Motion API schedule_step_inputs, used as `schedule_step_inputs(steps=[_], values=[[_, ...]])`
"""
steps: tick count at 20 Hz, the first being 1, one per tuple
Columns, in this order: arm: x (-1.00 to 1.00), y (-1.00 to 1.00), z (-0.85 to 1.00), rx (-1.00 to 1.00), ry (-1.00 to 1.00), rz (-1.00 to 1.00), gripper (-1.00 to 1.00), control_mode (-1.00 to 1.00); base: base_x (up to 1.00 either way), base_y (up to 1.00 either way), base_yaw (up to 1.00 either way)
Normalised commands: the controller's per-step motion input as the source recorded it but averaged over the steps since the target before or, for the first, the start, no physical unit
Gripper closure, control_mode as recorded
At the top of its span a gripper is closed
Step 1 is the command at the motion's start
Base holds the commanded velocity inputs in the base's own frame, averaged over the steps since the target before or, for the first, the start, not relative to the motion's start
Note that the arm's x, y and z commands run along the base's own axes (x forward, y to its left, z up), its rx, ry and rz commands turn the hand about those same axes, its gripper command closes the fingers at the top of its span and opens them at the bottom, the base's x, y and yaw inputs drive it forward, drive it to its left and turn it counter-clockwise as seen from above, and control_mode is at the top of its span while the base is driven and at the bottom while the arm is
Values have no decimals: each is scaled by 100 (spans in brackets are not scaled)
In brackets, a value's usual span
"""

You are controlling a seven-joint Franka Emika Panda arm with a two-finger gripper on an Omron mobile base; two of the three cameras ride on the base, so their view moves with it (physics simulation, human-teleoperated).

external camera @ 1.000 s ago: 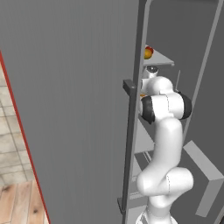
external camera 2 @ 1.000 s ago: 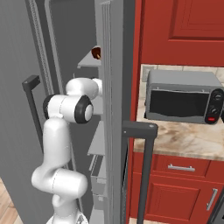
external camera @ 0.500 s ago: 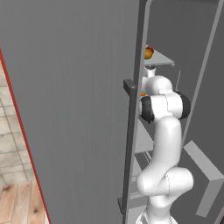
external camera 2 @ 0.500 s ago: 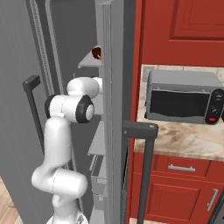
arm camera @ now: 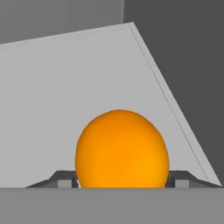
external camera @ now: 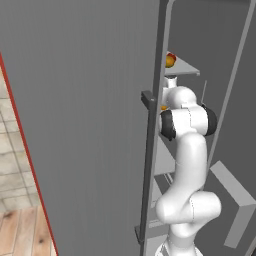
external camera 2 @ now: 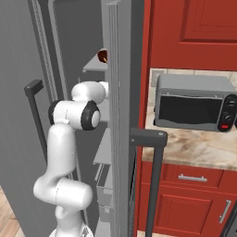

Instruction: Take the oranges from the second highest rack and move them to the highest rack where the bell pepper and steak are located, to maximize freezer space. Close the freezer door after rearranging.

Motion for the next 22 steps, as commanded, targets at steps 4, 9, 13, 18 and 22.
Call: schedule_step_inputs(steps=[4,9,13,18,22], values=[[-32,-31,-98,-1,-4,1,100,-100,0,0,0],[-43,-38,-78,0,-6,0,100,-100,0,0,0],[-73,-42,-91,-2,-24,0,100,-100,0,0,0],[-50,-41,-58,0,-24,0,100,-100,0,0,0],[-27,-34,0,0,0,0,100,-100,0,0,0]])
